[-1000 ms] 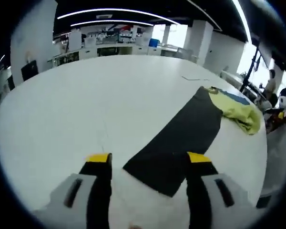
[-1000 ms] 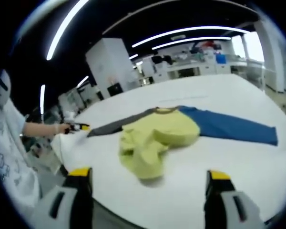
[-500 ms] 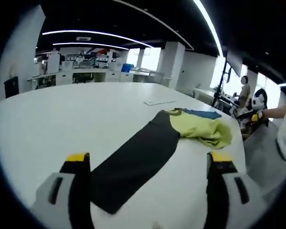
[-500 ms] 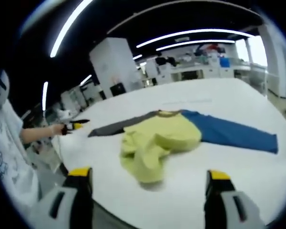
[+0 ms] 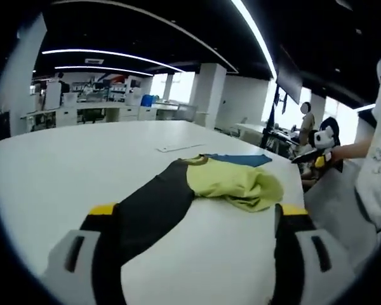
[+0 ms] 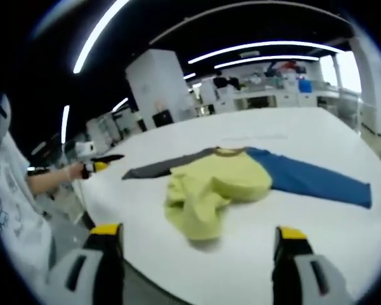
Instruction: Fold the garment on the visible template until the final outline fits inside the template.
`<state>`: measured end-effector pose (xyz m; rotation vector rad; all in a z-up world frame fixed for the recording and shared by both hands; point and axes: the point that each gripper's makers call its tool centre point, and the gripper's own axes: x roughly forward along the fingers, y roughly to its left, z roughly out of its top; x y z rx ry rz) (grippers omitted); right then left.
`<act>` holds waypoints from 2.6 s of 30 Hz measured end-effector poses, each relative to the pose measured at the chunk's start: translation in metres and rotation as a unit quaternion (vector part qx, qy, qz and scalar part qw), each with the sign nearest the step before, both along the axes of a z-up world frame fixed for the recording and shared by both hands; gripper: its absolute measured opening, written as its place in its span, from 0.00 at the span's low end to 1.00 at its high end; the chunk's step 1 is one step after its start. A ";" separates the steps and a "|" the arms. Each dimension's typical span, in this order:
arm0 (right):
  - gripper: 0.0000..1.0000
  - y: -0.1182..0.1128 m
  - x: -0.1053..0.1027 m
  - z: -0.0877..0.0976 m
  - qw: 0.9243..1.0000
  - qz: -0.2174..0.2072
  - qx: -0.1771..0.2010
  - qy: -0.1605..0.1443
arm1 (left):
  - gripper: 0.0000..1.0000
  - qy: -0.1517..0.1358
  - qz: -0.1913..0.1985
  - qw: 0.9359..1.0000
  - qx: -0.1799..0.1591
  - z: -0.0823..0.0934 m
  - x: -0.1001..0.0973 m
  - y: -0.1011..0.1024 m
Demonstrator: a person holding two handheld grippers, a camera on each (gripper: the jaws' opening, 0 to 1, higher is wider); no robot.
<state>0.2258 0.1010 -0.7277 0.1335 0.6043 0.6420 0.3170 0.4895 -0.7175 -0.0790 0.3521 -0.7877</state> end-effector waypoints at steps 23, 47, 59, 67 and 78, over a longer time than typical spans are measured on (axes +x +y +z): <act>0.95 -0.005 0.015 -0.007 0.996 0.091 0.001 0.000 | 0.93 -0.001 0.023 1.000 -0.007 0.022 -0.060 -0.101; 0.77 0.021 0.038 -0.039 0.927 0.301 -0.176 -0.134 | 0.87 -0.009 0.076 0.997 -0.001 0.035 -0.089 -0.148; 0.54 0.027 0.046 -0.076 0.876 0.369 -0.258 -0.174 | 0.85 -0.001 0.092 0.996 0.009 0.024 -0.092 -0.164; 0.23 0.033 0.056 -0.095 0.889 0.360 -0.246 -0.138 | 0.83 0.005 0.098 0.995 -0.008 0.024 -0.095 -0.165; 0.00 0.047 0.062 -0.066 0.907 0.342 -0.209 -0.126 | 0.80 0.011 0.085 0.996 -0.001 0.017 -0.096 -0.166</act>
